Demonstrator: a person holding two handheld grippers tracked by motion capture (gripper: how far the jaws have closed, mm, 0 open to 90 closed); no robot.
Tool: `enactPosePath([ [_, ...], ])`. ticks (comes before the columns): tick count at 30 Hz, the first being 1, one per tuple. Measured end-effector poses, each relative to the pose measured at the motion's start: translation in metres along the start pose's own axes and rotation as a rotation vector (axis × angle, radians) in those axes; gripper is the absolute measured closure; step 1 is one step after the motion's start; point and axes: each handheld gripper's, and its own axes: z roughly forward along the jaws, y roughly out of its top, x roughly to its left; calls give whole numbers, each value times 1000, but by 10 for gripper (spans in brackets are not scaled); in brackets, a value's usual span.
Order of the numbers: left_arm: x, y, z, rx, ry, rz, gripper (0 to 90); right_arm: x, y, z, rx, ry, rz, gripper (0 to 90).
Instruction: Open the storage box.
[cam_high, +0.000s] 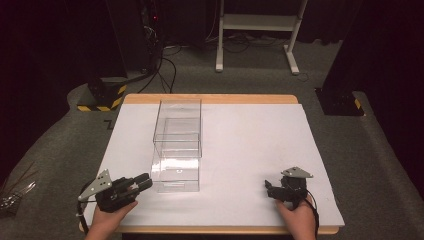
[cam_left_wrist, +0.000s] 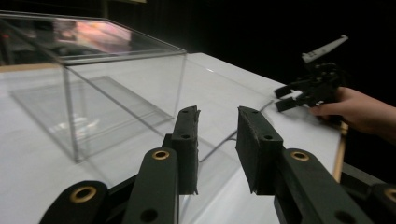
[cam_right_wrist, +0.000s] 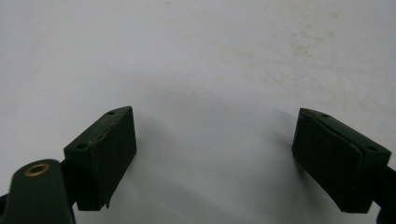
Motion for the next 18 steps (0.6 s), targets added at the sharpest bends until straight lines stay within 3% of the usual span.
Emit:
enactPosePath([
  [5,9,-4,-6,2,114,14,662,0,0,0,0,0,0,139],
  [9,20,-10,-11,7,234,17,637,0,0,0,-1,0,-1,139],
  [14,37,-23,-15,78,436,23,572,0,0,0,0,0,0,138],
  [18,49,-34,-13,161,517,-5,524,0,0,0,0,0,0,139],
])
